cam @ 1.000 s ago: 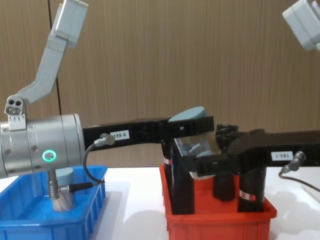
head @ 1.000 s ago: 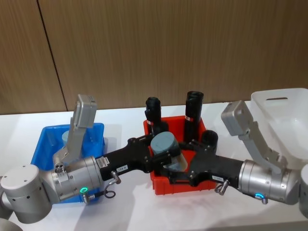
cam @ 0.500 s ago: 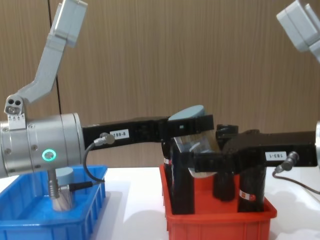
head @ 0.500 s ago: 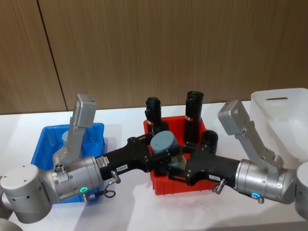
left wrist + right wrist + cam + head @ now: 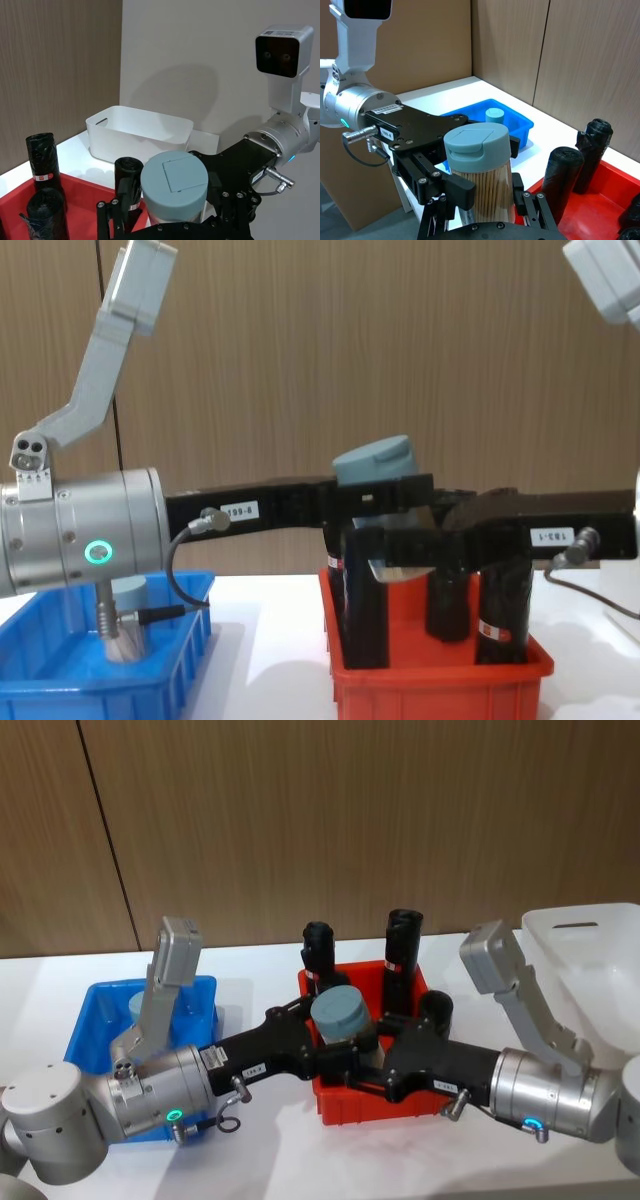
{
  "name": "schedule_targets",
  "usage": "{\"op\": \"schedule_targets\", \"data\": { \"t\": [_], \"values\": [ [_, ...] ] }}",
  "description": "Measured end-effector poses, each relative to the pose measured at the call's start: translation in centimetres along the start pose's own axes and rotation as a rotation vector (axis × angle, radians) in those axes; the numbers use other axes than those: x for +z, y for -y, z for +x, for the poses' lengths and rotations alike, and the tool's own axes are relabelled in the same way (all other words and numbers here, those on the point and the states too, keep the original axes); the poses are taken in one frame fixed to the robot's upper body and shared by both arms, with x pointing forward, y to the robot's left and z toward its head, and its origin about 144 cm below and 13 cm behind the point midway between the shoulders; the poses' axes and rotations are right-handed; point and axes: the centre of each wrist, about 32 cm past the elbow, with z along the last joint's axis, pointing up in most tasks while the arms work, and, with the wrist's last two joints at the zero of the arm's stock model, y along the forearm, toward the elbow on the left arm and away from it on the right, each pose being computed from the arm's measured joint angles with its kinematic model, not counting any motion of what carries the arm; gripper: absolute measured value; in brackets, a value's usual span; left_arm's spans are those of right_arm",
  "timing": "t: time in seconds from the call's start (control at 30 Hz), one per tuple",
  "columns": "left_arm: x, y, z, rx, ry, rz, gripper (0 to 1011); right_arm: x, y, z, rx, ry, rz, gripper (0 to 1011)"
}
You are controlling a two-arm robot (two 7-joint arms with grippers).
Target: Pick the cotton swabs from the blue box and place them into the white box.
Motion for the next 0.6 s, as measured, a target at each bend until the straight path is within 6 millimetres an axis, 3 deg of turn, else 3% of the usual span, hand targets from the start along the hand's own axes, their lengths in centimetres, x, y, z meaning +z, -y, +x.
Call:
{"op": "schedule_targets", "data": {
  "t": [0.13,0.6],
  "values": [
    [0.0,0.0,0.0,0.0,0.0,0.0,1004,0.0,0.2,-0.1,0.0,-0.005,0.005,647],
    [0.0,0.0,0.0,0.0,0.0,-0.002,1004,-0.6,2.1,0.6,-0.062,-0.028,0.021,647]
  ]
}}
